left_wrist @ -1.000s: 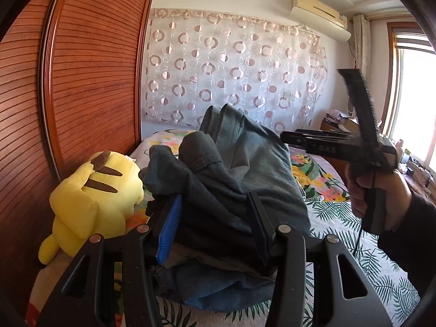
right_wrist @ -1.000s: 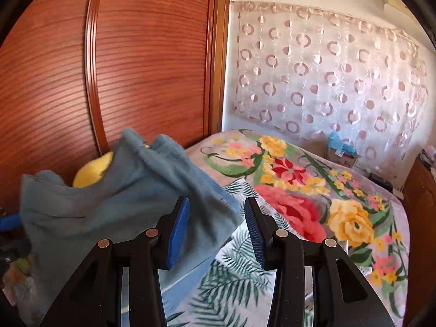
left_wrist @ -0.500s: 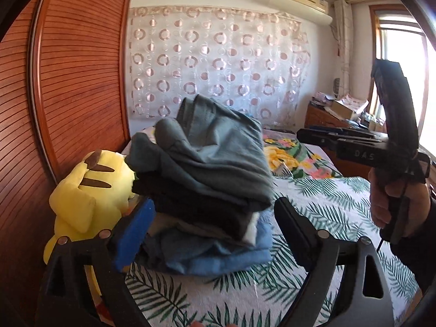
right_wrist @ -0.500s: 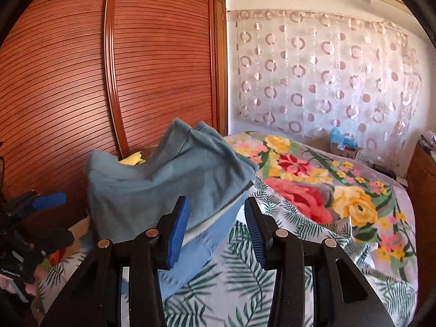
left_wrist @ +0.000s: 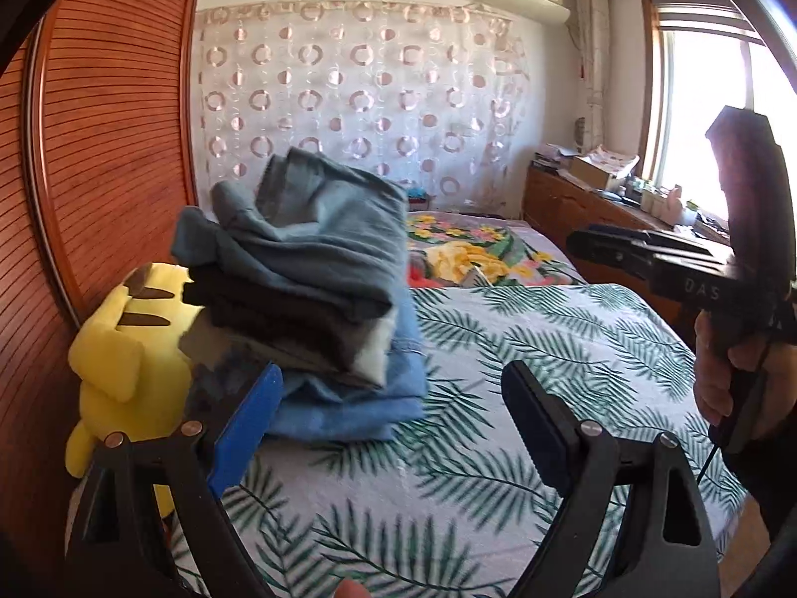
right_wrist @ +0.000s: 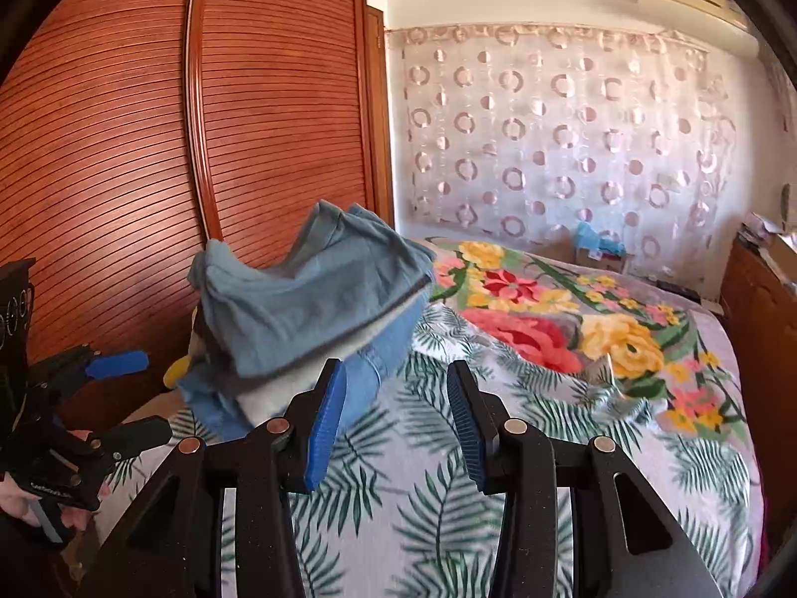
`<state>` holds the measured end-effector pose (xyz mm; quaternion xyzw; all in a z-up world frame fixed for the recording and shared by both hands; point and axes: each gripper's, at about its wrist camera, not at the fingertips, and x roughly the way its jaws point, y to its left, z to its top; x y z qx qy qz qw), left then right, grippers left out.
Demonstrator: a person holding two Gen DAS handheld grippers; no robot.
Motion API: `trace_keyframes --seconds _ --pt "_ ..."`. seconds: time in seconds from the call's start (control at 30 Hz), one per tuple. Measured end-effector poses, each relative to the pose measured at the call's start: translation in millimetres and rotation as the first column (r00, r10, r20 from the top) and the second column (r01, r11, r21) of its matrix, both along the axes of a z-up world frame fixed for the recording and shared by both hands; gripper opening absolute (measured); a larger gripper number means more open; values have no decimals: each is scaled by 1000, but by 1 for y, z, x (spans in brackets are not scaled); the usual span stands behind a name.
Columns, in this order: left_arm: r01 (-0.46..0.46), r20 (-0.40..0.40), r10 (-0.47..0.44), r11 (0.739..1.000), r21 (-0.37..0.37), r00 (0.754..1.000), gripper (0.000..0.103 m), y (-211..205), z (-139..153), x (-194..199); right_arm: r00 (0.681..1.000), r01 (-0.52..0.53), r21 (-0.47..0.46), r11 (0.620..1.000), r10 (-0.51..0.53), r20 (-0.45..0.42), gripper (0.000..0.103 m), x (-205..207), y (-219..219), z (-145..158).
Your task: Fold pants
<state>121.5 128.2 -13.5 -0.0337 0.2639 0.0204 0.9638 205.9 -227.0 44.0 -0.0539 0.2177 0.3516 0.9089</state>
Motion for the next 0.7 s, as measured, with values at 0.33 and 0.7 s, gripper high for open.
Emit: trace_keyframes --seconds 0.33,0.7 --pt "57 12 -57 998 19 998 90 -36 8 -18 996 88 12 996 -88 -5 60 -56 -32 -1" --pt "102 6 -102 995 -1 995 90 -66 16 -29 981 195 26 980 -195 13 82 -114 -47 5"
